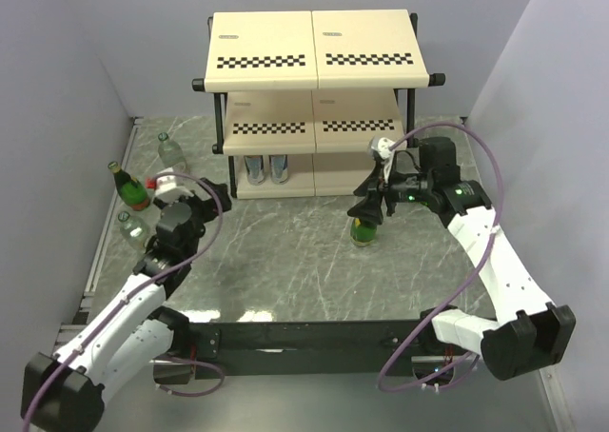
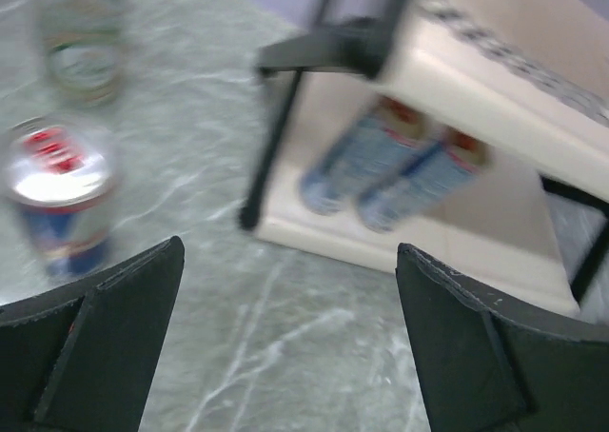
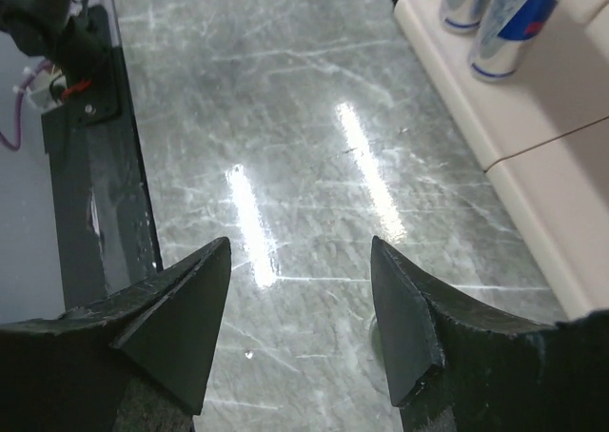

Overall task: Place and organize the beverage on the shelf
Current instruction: Pick up the drink from the center of the board.

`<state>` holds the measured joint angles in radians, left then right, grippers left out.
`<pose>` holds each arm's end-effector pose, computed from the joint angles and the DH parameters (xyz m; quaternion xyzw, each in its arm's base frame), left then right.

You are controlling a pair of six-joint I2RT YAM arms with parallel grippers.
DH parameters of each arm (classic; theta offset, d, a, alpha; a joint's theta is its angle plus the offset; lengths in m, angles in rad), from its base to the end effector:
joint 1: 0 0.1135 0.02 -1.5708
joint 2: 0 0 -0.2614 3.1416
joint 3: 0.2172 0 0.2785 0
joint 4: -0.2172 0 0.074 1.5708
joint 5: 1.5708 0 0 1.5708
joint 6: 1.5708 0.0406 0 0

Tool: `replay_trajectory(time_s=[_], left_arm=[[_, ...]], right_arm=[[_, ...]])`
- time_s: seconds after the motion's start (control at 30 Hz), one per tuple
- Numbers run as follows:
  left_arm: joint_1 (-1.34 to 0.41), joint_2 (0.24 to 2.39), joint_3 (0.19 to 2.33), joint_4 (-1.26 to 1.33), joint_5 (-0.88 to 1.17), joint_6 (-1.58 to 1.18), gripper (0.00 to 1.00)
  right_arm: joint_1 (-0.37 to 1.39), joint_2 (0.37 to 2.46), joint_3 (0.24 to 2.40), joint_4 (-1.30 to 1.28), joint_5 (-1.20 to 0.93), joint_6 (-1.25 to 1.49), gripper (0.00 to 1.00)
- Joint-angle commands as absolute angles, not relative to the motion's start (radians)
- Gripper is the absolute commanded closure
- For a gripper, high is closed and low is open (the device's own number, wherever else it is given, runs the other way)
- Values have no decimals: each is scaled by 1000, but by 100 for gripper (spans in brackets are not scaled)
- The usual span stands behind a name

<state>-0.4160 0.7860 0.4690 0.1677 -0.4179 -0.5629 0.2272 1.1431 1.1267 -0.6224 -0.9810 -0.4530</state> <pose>0.2100 -0.0747 0.2542 -0.1894 0.7295 -0.1613 0.6372 0.2477 0.0919 0.3493 -0.4624 0.6723 0.3735 0.4412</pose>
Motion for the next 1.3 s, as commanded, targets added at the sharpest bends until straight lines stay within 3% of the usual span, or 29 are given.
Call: replay_trajectory(time_s=[0.0, 0.17, 0.43, 1.27], left_arm=[[-321, 782, 427, 69, -371, -705, 1], [-216, 891, 414, 87, -423, -750, 1], [-195, 1081, 468, 207, -523, -661, 1], [-163, 1434, 769, -25, -683, -629, 7]], right_arm=[[261, 1170, 1169, -635, -939, -485, 33], [271, 1178, 1167, -632, -936, -482, 33], [270, 1170, 1167, -634, -948, -483, 33], [267, 1149, 1172, -647, -974, -497, 33]])
